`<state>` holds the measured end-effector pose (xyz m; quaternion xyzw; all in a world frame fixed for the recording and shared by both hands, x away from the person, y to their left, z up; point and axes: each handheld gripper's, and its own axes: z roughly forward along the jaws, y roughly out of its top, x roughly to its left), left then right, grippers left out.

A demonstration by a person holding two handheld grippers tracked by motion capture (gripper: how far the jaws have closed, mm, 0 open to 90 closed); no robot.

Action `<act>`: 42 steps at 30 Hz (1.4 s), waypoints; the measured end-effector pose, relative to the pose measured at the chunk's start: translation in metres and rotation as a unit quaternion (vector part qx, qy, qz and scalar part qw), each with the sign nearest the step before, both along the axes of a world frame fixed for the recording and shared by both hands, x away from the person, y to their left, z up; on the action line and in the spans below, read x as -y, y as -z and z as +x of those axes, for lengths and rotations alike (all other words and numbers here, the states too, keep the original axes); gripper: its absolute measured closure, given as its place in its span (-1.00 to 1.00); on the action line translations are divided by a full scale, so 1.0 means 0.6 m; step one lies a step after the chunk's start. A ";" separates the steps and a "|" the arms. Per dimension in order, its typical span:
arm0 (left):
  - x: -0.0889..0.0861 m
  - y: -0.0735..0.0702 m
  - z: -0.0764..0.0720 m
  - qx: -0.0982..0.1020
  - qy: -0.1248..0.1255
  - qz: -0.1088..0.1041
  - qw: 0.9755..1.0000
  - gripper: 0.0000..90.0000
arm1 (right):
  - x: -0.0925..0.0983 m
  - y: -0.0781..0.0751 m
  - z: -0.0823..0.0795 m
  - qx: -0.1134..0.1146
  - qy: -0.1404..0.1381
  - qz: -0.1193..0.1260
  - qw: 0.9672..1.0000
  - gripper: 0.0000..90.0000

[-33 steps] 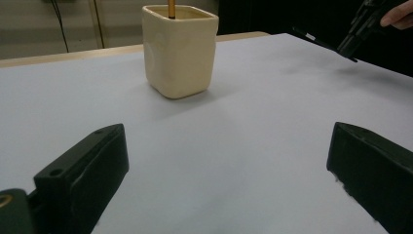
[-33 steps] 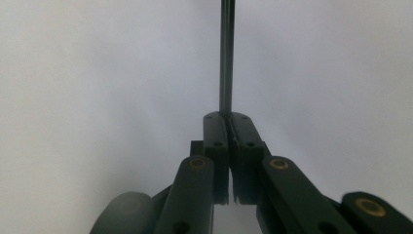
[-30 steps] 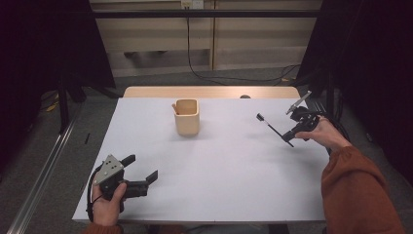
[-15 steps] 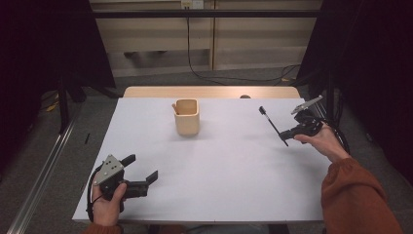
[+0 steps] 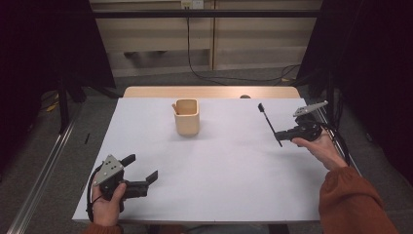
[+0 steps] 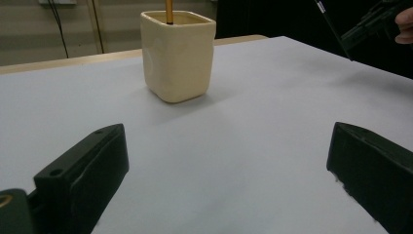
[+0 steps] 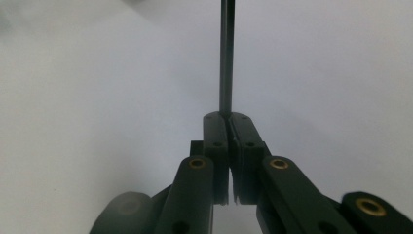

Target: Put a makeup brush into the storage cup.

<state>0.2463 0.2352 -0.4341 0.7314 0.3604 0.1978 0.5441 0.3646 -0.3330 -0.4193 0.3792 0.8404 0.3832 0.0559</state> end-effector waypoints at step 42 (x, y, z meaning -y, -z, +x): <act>-0.001 -0.003 -0.002 0.003 -0.007 -0.005 1.000 -0.96 | -0.033 0.005 -0.058 0.157 0.018 0.167 0.973 0.92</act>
